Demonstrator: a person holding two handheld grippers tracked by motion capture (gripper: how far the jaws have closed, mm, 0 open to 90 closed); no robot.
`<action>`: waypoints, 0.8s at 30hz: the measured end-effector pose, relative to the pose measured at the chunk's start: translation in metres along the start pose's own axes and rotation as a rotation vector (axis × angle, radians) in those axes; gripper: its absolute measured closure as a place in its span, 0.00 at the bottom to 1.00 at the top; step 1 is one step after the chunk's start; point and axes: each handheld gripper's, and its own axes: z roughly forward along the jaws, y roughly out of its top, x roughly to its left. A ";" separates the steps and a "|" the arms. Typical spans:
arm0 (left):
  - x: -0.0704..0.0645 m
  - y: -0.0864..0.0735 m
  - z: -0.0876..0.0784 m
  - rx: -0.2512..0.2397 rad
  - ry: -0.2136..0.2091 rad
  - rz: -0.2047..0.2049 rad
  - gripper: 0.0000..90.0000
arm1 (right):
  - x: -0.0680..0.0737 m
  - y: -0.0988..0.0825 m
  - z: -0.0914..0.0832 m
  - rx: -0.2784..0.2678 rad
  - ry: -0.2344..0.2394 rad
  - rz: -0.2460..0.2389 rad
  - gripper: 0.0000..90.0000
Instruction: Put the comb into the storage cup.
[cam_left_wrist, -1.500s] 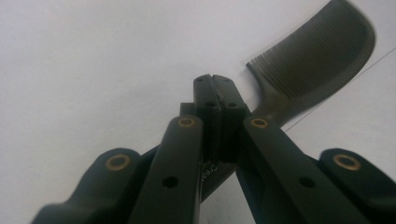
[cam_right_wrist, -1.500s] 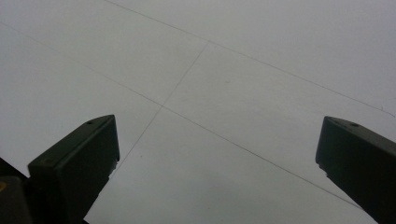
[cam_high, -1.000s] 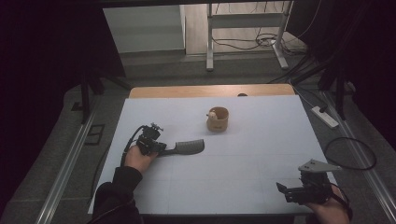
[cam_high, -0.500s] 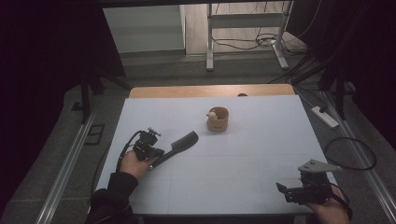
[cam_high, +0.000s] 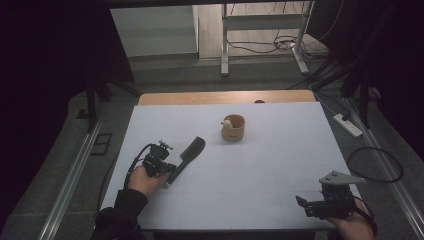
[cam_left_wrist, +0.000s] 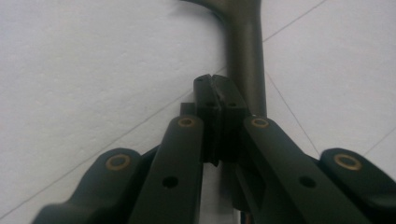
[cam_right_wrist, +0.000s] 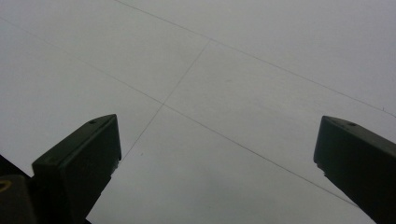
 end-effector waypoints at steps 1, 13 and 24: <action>-0.001 0.000 0.000 0.000 0.001 0.000 0.98 | 0.000 0.000 0.000 0.000 0.000 0.000 0.01; -0.003 -0.004 -0.014 -0.057 0.024 -0.012 0.94 | 0.000 0.000 0.000 -0.001 -0.001 0.000 0.01; -0.010 -0.010 -0.030 -0.124 0.041 -0.028 0.60 | 0.000 0.000 0.000 0.000 -0.001 -0.002 0.01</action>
